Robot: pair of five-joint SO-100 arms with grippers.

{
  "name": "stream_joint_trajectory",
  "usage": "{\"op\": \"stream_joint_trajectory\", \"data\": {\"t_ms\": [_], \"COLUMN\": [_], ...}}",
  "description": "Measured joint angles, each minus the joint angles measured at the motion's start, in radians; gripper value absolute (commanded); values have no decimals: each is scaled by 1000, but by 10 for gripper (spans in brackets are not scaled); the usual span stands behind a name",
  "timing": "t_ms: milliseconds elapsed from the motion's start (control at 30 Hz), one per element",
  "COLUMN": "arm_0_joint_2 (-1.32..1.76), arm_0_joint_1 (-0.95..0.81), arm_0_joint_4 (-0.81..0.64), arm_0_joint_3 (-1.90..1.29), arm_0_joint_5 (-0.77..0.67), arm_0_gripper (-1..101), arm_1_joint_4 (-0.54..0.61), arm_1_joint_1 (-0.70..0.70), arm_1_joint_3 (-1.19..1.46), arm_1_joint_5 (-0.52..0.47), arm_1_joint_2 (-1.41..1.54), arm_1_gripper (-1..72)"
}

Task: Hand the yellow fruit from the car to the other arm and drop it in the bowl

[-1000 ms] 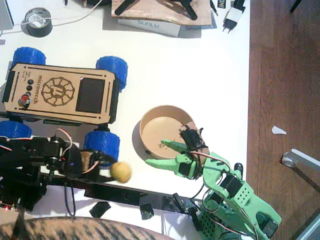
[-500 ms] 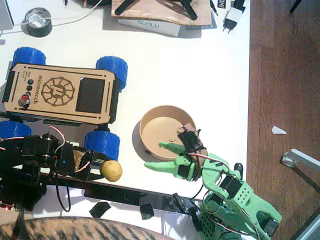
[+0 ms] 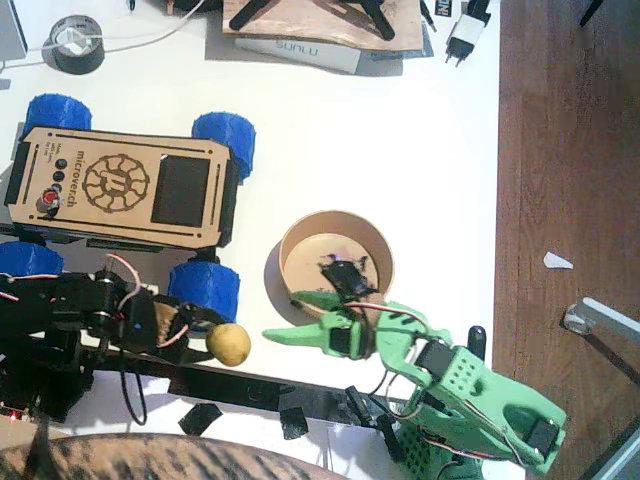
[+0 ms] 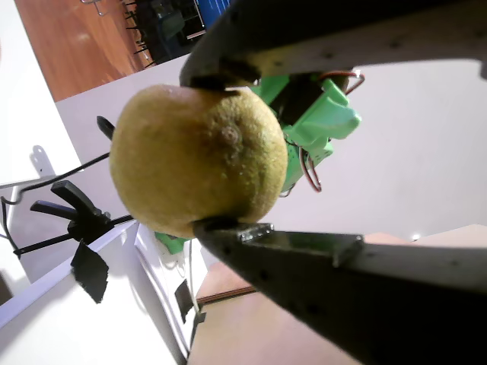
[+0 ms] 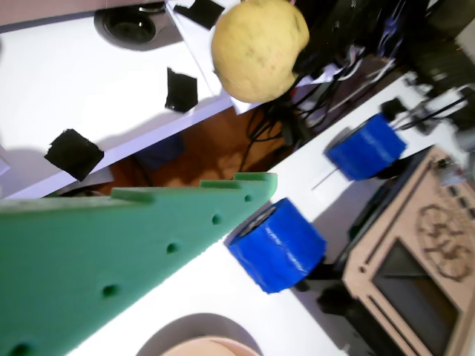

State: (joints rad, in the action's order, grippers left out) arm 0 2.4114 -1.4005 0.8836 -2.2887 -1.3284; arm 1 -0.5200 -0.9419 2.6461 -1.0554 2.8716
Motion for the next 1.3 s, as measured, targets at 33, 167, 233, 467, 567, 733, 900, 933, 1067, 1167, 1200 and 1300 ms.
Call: {"op": "stream_joint_trajectory", "data": {"t_ms": [33, 167, 233, 467, 567, 733, 900, 933, 1067, 1167, 1200, 1300], "arm_0_joint_2": [-14, -57, -71, -87, -97, -117, -120, -120, -120, -120, -120, -123], "arm_0_joint_1": [0, 0, 0, 0, 0, 0, 0, 0, 11, 17, 15, 17], "arm_0_joint_4": [-8, -37, -57, -129, -137, -147, -150, -150, -153, -153, -153, -160], "arm_0_joint_3": [0, 0, 0, 0, 0, -2, -2, -2, -2, -2, -2, -2], "arm_0_joint_5": [-2, -2, -2, 5, 5, 3, 3, 6, 3, 5, 3, 5], "arm_0_gripper": [1, 1, 1, 1, 1, 1, 1, 1, 1, 1, 1, 1], "arm_1_joint_4": [18, 80, 89, 89, 89, 57, 61, 71, 106, 126, 130, 156], "arm_1_joint_1": [-3, -23, -32, -77, -92, -123, -140, -141, -152, -156, -156, -156], "arm_1_joint_3": [-2, -34, -40, -40, -40, -40, -41, -44, -64, -67, -67, -74], "arm_1_joint_5": [8, 31, 48, 95, 107, 141, 147, 153, 153, 153, 153, 153], "arm_1_joint_2": [-29, -155, -204, -305, -333, -354, -394, -407, -445, -465, -469, -491], "arm_1_gripper": [384, 381, 378, 371, 369, 366, 365, 364, 359, 359, 359, 359]}}
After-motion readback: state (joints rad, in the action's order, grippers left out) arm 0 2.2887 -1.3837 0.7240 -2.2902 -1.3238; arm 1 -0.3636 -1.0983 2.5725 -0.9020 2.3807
